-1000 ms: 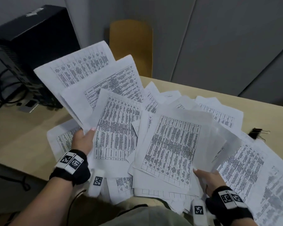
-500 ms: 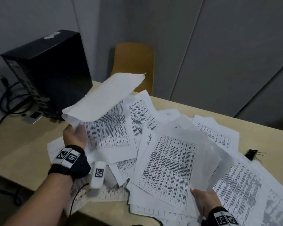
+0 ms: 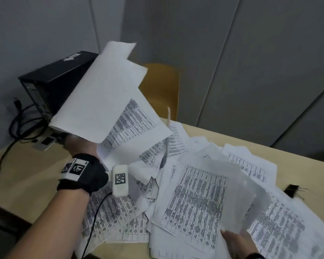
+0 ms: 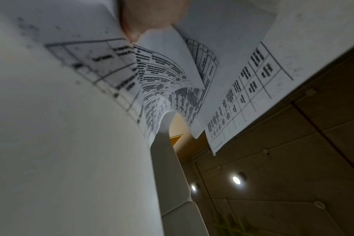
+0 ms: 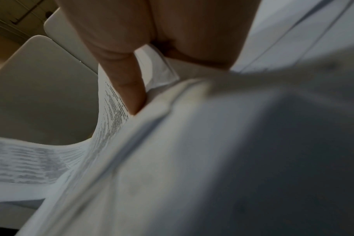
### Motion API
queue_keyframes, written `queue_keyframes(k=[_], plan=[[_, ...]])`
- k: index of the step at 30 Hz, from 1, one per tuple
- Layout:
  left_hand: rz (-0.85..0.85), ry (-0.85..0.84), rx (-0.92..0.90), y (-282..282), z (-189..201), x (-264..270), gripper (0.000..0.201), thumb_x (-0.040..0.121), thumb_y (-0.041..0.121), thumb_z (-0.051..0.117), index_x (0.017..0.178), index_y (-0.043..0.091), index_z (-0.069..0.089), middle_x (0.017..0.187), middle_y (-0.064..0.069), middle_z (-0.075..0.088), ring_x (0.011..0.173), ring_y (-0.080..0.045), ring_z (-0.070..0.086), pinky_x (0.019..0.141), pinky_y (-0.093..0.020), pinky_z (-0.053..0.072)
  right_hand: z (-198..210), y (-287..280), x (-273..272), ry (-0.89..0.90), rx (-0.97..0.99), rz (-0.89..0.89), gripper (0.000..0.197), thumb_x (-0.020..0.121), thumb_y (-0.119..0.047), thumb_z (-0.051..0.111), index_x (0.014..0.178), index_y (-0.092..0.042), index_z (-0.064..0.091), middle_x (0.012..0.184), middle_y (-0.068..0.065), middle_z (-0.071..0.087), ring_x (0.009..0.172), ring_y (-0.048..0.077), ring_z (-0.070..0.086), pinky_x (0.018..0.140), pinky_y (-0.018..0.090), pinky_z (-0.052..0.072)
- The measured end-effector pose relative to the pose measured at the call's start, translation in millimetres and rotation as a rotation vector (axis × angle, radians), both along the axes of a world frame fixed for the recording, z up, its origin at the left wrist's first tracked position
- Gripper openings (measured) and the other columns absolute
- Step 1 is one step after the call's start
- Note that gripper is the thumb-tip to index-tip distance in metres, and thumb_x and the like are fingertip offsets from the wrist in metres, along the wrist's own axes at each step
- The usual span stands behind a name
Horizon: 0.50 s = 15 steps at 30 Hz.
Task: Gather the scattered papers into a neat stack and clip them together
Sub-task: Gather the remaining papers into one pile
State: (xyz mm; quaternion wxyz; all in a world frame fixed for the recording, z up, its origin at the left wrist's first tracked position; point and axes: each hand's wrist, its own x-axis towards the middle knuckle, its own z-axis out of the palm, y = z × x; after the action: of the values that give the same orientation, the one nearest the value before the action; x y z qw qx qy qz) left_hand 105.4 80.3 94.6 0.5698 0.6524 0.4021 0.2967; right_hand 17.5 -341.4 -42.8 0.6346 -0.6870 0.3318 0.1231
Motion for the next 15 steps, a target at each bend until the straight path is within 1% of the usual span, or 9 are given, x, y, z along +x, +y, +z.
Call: queue_keyframes(k=[1, 3, 4, 6, 9, 11, 12, 14, 15], plan=[[0.02, -0.009, 0.019, 3.9, -1.1, 0.7, 0.037, 0.094, 0.009, 0.045, 0.127, -0.007, 0.048, 0.131, -0.012, 0.052, 0.11, -0.023, 0.052, 0.079, -0.021, 0.04, 0.1, -1.7, 2.7, 0.002, 0.023, 0.045, 0.074, 0.048, 0.0, 0.073, 0.117, 0.012, 0.05, 0.106, 0.017, 0.055, 0.094, 0.031, 0.05, 0.081, 0.032, 0.04], [0.025, -0.057, -0.01, 6.7, -6.8, -6.1, 0.041, 0.089, 0.015, 0.049, 0.121, -0.01, 0.05, 0.124, -0.015, 0.057, 0.115, -0.028, 0.055, 0.095, -0.034, 0.043, 3.9, 1.0, 3.4, 0.022, 0.056, 0.084, 0.077, 0.049, -0.003, 0.068, 0.122, 0.014, 0.046, 0.103, 0.018, 0.055, 0.094, 0.032, 0.051, 0.083, 0.031, 0.038], [-0.007, -0.064, -0.027, 3.4, -9.1, -11.5, 0.04, 0.088, 0.016, 0.052, 0.117, -0.012, 0.052, 0.121, -0.018, 0.059, 0.115, -0.032, 0.056, 0.096, -0.039, 0.044, 6.5, 2.8, 2.5, 0.023, 0.024, 0.089, 0.076, 0.05, -0.002, 0.069, 0.122, 0.014, 0.046, 0.103, 0.019, 0.056, 0.094, 0.033, 0.052, 0.084, 0.033, 0.038], [-0.077, -0.035, -0.017, -7.0, -17.7, -21.5, 0.031, 0.088, 0.015, 0.056, 0.107, -0.009, 0.057, 0.105, -0.017, 0.062, 0.111, -0.039, 0.057, 0.088, -0.034, 0.043, 4.8, 3.3, 1.1, 0.025, -0.029, 0.076, 0.074, 0.05, -0.003, 0.07, 0.119, 0.014, 0.048, 0.103, 0.022, 0.059, 0.094, 0.036, 0.055, 0.082, 0.034, 0.041], [-0.242, 0.014, -0.094, -30.4, -33.4, -31.2, 0.017, 0.09, 0.015, 0.055, 0.1, 0.002, 0.062, 0.094, -0.01, 0.061, 0.094, -0.028, 0.057, 0.077, -0.029, 0.04, 2.3, 4.3, -2.0, 0.005, -0.058, 0.073, 0.053, 0.069, 0.008, 0.068, 0.118, 0.015, 0.049, 0.101, 0.023, 0.061, 0.091, 0.036, 0.057, 0.067, 0.029, 0.041], [-0.358, 0.06, -0.138, -49.8, -44.3, -34.2, 0.017, 0.09, 0.015, 0.056, 0.104, 0.007, 0.062, 0.101, -0.006, 0.062, 0.099, -0.023, 0.056, 0.086, -0.03, 0.04, 0.9, 2.2, -1.3, 0.006, -0.056, 0.06, 0.047, 0.07, 0.007, 0.068, 0.114, 0.013, 0.052, 0.097, 0.024, 0.063, 0.087, 0.035, 0.059, 0.067, 0.03, 0.042], [-0.417, 0.094, -0.133, -59.0, -51.0, -35.2, 0.014, 0.09, 0.016, 0.056, 0.102, 0.011, 0.063, 0.103, -0.005, 0.063, 0.102, -0.024, 0.057, 0.093, -0.032, 0.041, 1.6, 0.8, -1.3, -0.002, -0.043, 0.067, 0.048, 0.065, 0.003, 0.069, 0.11, 0.012, 0.055, 0.093, 0.023, 0.064, 0.083, 0.033, 0.059, 0.065, 0.029, 0.043], [-0.531, 0.163, -0.121, -73.3, -64.1, -38.0, 0.01, 0.091, 0.017, 0.056, 0.096, 0.018, 0.064, 0.104, -0.004, 0.065, 0.106, -0.026, 0.058, 0.099, -0.038, 0.042, 6.4, 0.4, -1.7, -0.005, -0.069, 0.093, 0.042, 0.058, -0.002, 0.066, 0.097, 0.01, 0.058, 0.074, 0.018, 0.065, 0.07, 0.028, 0.058, 0.053, 0.021, 0.043], [-0.577, 0.199, -0.106, -80.2, -68.2, -39.8, 0.012, 0.091, 0.016, 0.055, 0.099, 0.017, 0.064, 0.103, -0.004, 0.065, 0.106, -0.026, 0.058, 0.099, -0.039, 0.042, 8.9, 0.7, -2.1, -0.012, -0.058, 0.089, 0.034, 0.058, 0.004, 0.065, 0.091, 0.011, 0.058, 0.063, 0.014, 0.064, 0.064, 0.025, 0.056, 0.045, 0.018, 0.042]])
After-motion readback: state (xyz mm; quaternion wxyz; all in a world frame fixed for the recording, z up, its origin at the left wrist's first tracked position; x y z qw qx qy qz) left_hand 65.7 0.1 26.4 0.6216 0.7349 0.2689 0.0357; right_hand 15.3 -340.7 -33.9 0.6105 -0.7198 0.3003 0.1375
